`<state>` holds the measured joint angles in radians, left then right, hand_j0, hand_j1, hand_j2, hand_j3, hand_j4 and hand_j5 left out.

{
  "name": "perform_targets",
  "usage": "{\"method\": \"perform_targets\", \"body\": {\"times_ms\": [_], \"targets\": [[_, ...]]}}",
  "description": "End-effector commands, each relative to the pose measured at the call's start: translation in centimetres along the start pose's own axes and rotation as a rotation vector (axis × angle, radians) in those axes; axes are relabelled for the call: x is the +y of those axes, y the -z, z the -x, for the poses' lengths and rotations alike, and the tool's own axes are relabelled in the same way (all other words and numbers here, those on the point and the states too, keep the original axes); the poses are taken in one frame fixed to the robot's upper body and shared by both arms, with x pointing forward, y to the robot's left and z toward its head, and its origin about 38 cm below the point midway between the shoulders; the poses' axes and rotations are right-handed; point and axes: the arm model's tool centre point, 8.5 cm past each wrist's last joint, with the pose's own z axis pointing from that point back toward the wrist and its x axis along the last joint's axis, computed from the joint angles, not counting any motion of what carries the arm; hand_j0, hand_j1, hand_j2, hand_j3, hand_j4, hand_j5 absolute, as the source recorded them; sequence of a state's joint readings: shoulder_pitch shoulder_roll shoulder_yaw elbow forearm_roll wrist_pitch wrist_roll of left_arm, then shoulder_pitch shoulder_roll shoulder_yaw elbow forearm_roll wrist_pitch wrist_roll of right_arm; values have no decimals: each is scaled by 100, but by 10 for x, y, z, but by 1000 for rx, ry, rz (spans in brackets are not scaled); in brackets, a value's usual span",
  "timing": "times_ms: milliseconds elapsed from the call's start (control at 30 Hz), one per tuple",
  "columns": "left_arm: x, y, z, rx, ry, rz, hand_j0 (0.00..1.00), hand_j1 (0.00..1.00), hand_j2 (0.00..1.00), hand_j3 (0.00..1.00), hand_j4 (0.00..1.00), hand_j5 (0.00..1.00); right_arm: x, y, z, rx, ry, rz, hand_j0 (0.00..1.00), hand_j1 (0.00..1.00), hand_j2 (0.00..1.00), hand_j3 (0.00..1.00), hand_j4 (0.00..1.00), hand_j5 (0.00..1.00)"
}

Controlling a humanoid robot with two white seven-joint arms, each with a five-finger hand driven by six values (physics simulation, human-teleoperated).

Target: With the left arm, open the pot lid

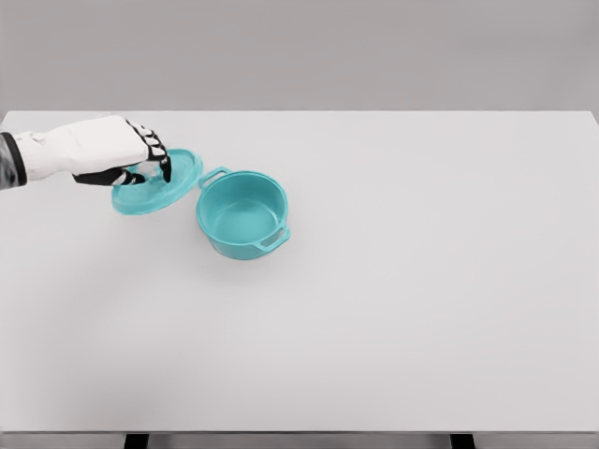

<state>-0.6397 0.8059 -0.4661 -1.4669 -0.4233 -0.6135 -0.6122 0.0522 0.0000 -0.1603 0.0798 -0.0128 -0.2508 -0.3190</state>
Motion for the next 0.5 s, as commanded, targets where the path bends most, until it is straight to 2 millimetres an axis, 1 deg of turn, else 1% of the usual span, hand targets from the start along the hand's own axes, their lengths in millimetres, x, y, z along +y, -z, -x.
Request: {"method": "perform_targets", "body": {"times_ms": [0, 100, 267, 467], "targets": [[-4, -7, 10, 32, -23, 4, 49, 49, 49, 49, 49, 49, 0, 0, 0, 1, 1, 0, 100, 100, 100, 100, 100, 100], [-18, -12, 14, 45, -49, 29, 49, 49, 49, 49, 49, 49, 0, 0, 0, 0, 2, 0, 100, 100, 100, 100, 100, 100], [-35, -23, 28, 91, -92, 61, 49, 49, 49, 49, 49, 49, 0, 0, 0, 0, 2, 0, 100, 100, 100, 100, 100, 100], [-47, -29, 37, 125, -114, 91, 49, 49, 49, 49, 49, 49, 0, 0, 0, -1, 0, 0, 100, 100, 100, 100, 100, 100]]}}
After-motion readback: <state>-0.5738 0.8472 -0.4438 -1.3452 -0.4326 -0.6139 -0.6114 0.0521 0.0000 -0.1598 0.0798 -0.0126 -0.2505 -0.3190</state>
